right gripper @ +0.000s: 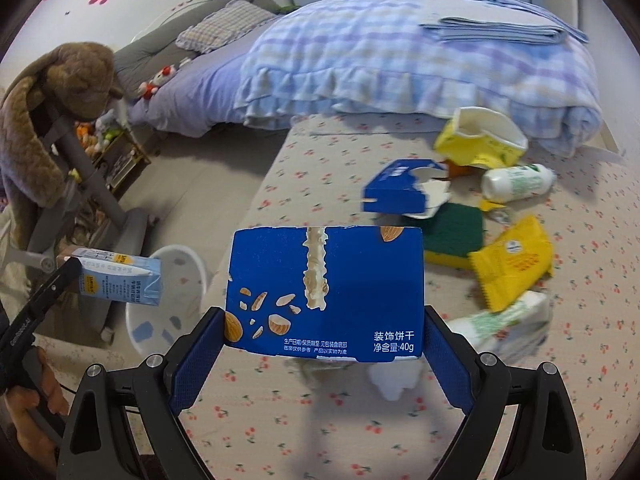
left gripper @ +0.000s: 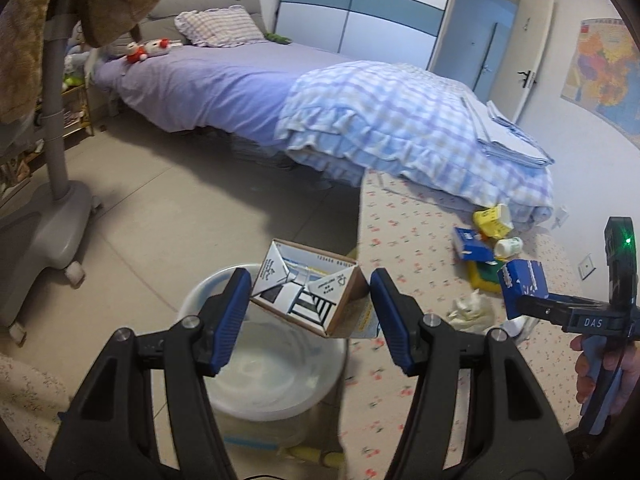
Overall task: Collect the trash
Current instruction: 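Carry the carton with the left tool and box with the right tool into the wastebasket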
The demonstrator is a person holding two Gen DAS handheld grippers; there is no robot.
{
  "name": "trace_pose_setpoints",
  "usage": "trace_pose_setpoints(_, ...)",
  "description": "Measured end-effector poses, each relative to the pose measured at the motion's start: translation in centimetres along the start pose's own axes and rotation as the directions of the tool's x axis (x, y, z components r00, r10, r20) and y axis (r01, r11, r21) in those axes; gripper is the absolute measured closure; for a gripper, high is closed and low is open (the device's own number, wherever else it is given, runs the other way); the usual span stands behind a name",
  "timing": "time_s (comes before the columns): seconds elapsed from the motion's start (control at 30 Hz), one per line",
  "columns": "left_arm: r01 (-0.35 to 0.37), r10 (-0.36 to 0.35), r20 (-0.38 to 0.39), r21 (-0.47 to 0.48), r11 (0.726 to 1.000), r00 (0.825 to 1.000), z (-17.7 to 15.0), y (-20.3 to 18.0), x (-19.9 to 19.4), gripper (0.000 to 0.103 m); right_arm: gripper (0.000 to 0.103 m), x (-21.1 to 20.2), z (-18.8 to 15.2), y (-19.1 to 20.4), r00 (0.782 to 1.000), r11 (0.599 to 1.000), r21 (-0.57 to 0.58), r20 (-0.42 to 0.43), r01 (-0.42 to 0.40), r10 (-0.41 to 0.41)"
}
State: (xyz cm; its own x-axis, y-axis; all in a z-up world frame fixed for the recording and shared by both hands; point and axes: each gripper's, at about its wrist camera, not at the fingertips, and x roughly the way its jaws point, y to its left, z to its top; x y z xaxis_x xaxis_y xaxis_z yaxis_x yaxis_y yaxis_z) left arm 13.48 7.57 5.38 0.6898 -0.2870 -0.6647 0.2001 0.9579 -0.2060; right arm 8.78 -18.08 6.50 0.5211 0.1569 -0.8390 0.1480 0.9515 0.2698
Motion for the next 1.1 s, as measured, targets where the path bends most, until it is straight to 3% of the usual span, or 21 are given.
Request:
trace_pose_setpoints(0.23, -0.070, 0.067, -0.071, -0.041, 0.997, 0.995, -1.2, 4.0, 0.6, 0.039, 0.008, 2.7, -0.3, 5.3, 0.999, 0.997, -0.062, -0.030, -0.047, 0.045)
trace_pose_setpoints(0.33, -0.105, 0.093, -0.150, -0.073, 0.992, 0.984, -1.6, 5.4, 1.6, 0.037, 0.008, 3.8, -0.5, 7.3, 0.997, 0.994, -0.087, -0.042, -0.064, 0.061)
trace_pose_setpoints(0.4, -0.151, 0.132, -0.181, -0.097, 0.984, 0.975, -2.0, 6.2, 1.7, 0.020, 0.008, 4.6, -0.6, 8.3, 0.997, 0.993, -0.098, -0.049, -0.072, 0.067)
trace_pose_setpoints(0.57, -0.287, 0.263, -0.225, -0.083, 0.954, 0.938, -2.8, 7.8, 1.3, 0.011, 0.008, 6.2, -0.8, 10.4, 0.995, 0.989, -0.119, -0.065, -0.084, 0.077)
trace_pose_setpoints(0.67, -0.345, 0.318, -0.241, -0.075, 0.936, 0.917, -3.3, 8.7, 1.2, 0.006, 0.008, 7.4, -0.9, 11.7, 0.994, 0.987, -0.133, -0.079, -0.092, 0.082)
trace_pose_setpoints(0.77, -0.374, 0.341, -0.248, -0.096, 0.923, 0.907, -3.3, 9.5, 1.0, 0.005, 0.008, 8.5, -1.1, 12.8, 0.992, 0.984, -0.149, -0.091, -0.099, 0.086)
trace_pose_setpoints(1.1, -0.416, 0.386, -0.243, -0.086, 0.905, 0.890, -3.3, 10.1, 0.6, 0.004, 0.007, 11.2, -1.6, 15.8, 0.991, 0.980, -0.167, -0.097, -0.108, 0.093)
